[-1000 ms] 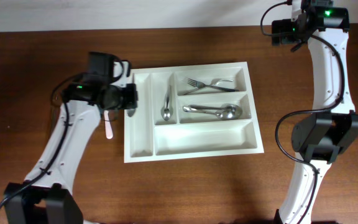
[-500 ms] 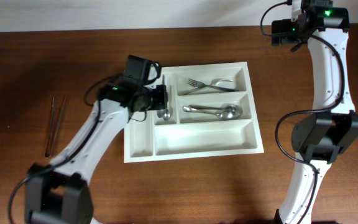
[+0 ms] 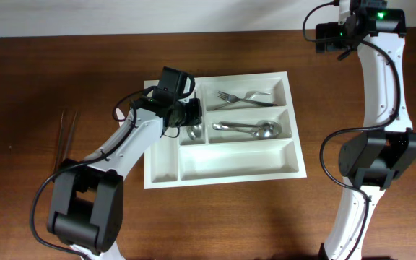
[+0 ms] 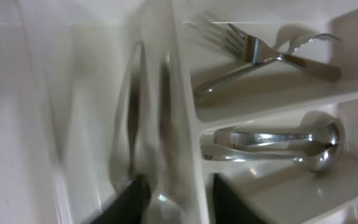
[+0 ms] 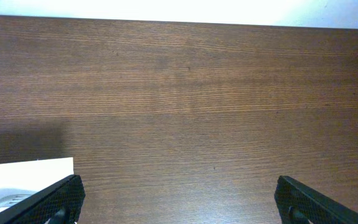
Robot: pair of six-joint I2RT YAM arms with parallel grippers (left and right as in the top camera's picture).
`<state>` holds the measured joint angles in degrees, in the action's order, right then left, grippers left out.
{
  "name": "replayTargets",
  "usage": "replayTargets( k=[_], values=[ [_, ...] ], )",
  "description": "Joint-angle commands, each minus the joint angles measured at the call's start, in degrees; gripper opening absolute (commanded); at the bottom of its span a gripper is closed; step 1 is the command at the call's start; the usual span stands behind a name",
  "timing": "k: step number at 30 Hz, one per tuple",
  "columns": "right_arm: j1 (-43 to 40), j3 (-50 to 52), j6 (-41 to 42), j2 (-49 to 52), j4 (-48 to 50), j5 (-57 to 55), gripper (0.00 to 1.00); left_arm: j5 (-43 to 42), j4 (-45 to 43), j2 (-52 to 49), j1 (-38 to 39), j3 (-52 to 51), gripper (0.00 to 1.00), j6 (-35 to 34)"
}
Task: Pack container
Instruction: 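Move the left gripper to the pink plastic knife and grasp it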
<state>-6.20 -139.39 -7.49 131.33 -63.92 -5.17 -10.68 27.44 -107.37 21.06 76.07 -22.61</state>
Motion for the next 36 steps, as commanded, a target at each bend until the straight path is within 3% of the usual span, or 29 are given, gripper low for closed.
replayTargets(
  k=[1, 8, 13, 19, 25, 36],
  values=[
    [-0.3, -0.8, 0.7, -0.5, 0.0, -0.7, 0.99, 1.1, 0.1, 0.0, 0.0, 1.4, 0.44, 0.0],
    [-0.3, -0.8, 0.7, -0.5, 0.0, -0.7, 0.99, 2.9, 8.3, 3.9, -5.7, 5.9, 0.47, 2.4],
    [-0.3, -0.8, 0.7, -0.5, 0.0, -0.7, 0.99, 8.5, 21.2, 10.9, -13.6, 8.9, 0.47, 10.1],
    [-0.3, -0.8, 0.7, -0.5, 0.0, -0.7, 0.99, 10.7, 29.7, 14.4, -17.9, 8.4, 0.47, 10.5],
    [-0.3, -0.8, 0.7, -0.5, 0.0, -0.7, 0.99, 16.7, 28.6, 12.3, -17.9, 3.8, 0.47, 10.3],
    [-0.3, -0.8, 0.7, -0.5, 0.0, -0.7, 0.99, 16.3, 23.2, 2.3, -21.7, 2.6, 0.49, 11.9]
  ],
)
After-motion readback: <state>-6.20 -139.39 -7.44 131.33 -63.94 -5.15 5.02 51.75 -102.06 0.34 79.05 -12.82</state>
